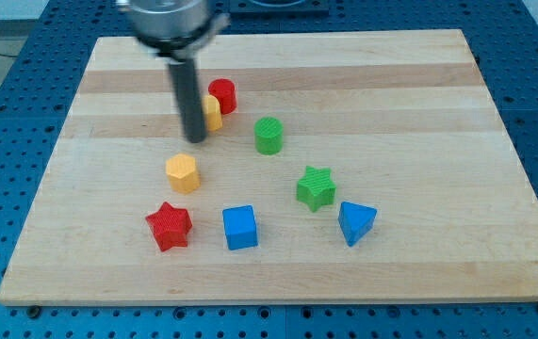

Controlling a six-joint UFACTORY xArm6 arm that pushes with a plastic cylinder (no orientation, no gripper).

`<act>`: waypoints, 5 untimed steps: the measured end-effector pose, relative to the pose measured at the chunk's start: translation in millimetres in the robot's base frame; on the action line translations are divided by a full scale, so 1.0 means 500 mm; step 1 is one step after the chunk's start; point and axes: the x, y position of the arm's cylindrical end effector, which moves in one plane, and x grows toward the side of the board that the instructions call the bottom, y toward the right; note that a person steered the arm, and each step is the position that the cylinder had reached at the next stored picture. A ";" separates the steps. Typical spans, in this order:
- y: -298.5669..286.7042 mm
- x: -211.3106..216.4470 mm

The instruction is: Keep yellow blocks and red circle in a diagonal line

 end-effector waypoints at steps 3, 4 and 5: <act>-0.002 -0.177; 0.083 -0.166; 0.097 -0.122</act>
